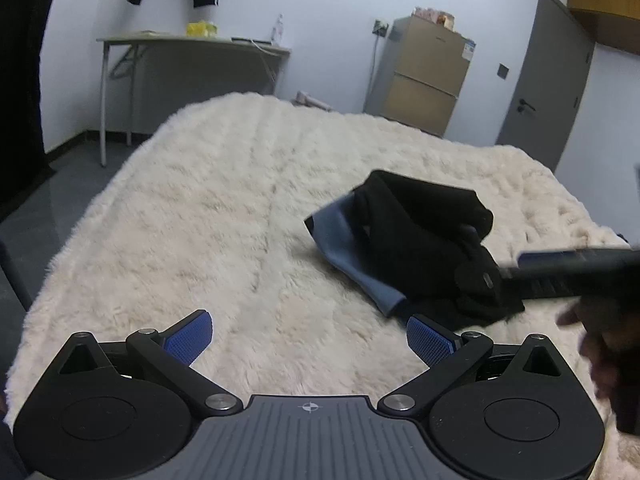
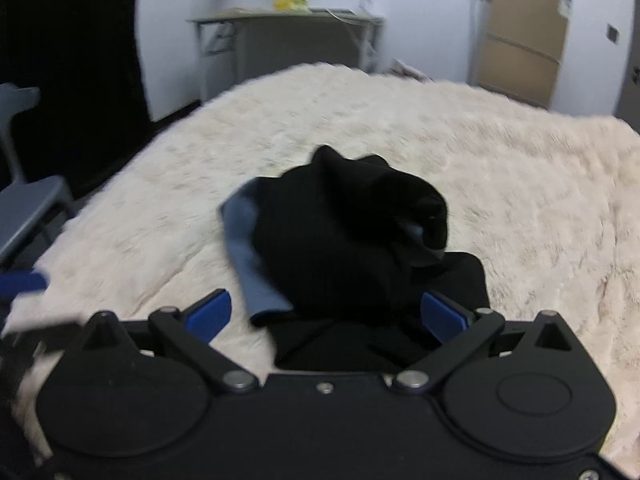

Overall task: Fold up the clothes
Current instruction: 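Move the right tool to the black garment and grasp its grey-blue edge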

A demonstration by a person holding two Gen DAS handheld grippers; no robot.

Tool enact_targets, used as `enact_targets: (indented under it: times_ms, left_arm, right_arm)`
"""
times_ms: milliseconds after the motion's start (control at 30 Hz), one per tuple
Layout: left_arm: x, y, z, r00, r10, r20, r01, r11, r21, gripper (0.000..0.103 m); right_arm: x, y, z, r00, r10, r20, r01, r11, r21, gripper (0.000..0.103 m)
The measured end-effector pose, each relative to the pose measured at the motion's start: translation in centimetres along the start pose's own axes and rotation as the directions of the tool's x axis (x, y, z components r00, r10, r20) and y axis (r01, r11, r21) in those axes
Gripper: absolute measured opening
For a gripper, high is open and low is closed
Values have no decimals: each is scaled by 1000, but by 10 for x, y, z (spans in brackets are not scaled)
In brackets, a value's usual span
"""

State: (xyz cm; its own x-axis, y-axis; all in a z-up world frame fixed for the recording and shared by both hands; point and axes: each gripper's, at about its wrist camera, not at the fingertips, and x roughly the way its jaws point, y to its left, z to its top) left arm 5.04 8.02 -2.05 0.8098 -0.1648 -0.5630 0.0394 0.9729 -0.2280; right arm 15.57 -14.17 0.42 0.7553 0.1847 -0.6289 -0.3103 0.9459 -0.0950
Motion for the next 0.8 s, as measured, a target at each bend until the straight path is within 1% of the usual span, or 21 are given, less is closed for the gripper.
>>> enact_targets:
  times_ms: [33, 100, 233, 300, 367, 433, 467, 533, 567, 600, 633, 667, 733, 767, 800]
  left_arm:
    - [0, 1, 0, 1000, -17, -5, 17, 1000, 1, 103]
    - [-1, 3, 0, 999, -43, -4, 43, 999, -5, 103]
    - [-6, 12, -1, 996, -93, 8, 93, 995, -40, 103]
    - [-8, 17, -1, 996, -89, 18, 90, 994, -63, 103]
    - [-13, 24, -1, 995, -91, 33, 94, 990, -103, 103]
    - [-13, 29, 0, 994, -103, 38, 107, 986, -126, 103]
    - [-14, 31, 1, 993, -109, 39, 114, 984, -136, 103]
    - [-14, 33, 1, 992, -124, 39, 128, 981, -147, 103]
    - [-14, 34, 1, 991, -131, 39, 136, 979, -153, 103]
    - [-14, 33, 1, 991, -127, 37, 131, 980, -150, 103]
    - [-14, 32, 1, 992, -123, 34, 126, 981, -147, 103]
    - [-14, 31, 1, 992, -120, 30, 123, 982, -142, 103]
    - [-14, 30, 1, 992, -120, 31, 123, 983, -136, 103]
    - [-15, 29, 1, 993, -116, 34, 120, 984, -130, 103]
    - [-15, 29, 1, 993, -112, 38, 116, 985, -125, 103]
  right_arm:
    - [7, -1, 7, 1000, -29, -3, 29, 1000, -2, 93]
    - [19, -1, 16, 997, -79, -1, 79, 997, -14, 93]
    - [39, 5, 33, 988, -150, 32, 152, 986, -61, 94]
    - [50, 14, 40, 988, -148, 40, 151, 983, -103, 95]
    - [59, 21, 46, 989, -142, 43, 147, 979, -139, 99]
    - [83, 34, 45, 990, -141, -8, 136, 965, -225, 99]
    - [89, 37, 44, 989, -145, -26, 135, 960, -245, 98]
    - [110, 42, 38, 985, -145, -91, 114, 954, -277, 87]
    - [115, 43, 36, 985, -137, -105, 101, 952, -289, 83]
    - [117, 44, 34, 986, -125, -109, 88, 950, -299, 74]
    - [119, 46, 32, 987, -114, -114, 74, 948, -309, 61]
    - [120, 47, 33, 988, -110, -113, 69, 946, -316, 55]
    - [110, 45, 38, 992, -72, -100, 37, 948, -317, 22]
    - [104, 43, 42, 994, -56, -91, 26, 950, -310, 18]
    - [98, 41, 47, 996, -44, -82, 18, 954, -300, 11]
